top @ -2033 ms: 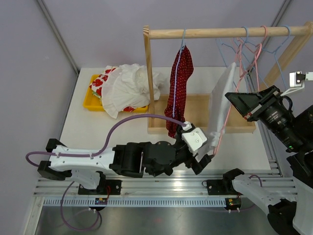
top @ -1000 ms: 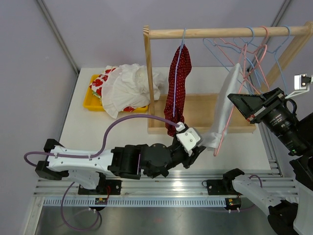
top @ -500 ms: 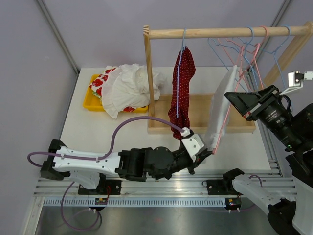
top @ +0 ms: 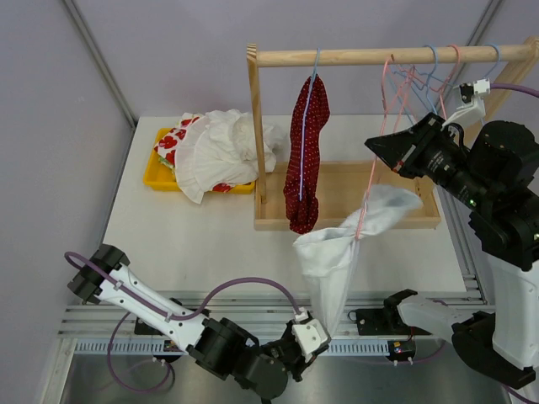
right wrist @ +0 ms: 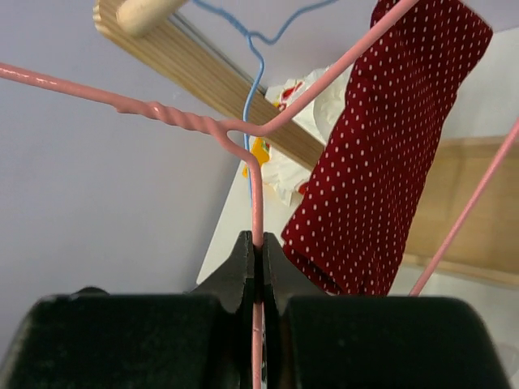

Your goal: Remove the skirt from the hanger

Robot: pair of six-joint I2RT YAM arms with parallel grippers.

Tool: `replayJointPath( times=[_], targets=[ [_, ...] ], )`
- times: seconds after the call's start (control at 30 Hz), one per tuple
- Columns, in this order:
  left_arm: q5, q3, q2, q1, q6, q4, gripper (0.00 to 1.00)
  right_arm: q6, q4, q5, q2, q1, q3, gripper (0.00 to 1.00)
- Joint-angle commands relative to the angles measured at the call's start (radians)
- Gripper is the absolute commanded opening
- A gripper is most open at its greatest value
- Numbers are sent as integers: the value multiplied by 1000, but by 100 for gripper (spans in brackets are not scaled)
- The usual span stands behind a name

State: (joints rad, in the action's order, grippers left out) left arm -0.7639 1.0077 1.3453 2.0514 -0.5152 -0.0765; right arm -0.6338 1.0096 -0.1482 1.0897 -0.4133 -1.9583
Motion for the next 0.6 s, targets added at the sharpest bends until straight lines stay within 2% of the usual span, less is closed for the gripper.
replayJointPath(
  times=[0.0, 0.1, 0.2, 0.57],
  targets=[
    [-109, 34, 3, 156, -227, -317, 0, 14, -261, 96, 21, 8, -7, 0],
    [-140, 91, 17, 173, -243, -377, 0, 8, -310, 110, 13, 8, 71, 0],
    [-124, 104, 18, 176, -180, -336, 0, 13, -345, 125, 27, 8, 116, 0],
    [-89, 144, 54, 182, -114, -319, 0, 22, -356, 125, 165, 11, 33, 0]
  ],
)
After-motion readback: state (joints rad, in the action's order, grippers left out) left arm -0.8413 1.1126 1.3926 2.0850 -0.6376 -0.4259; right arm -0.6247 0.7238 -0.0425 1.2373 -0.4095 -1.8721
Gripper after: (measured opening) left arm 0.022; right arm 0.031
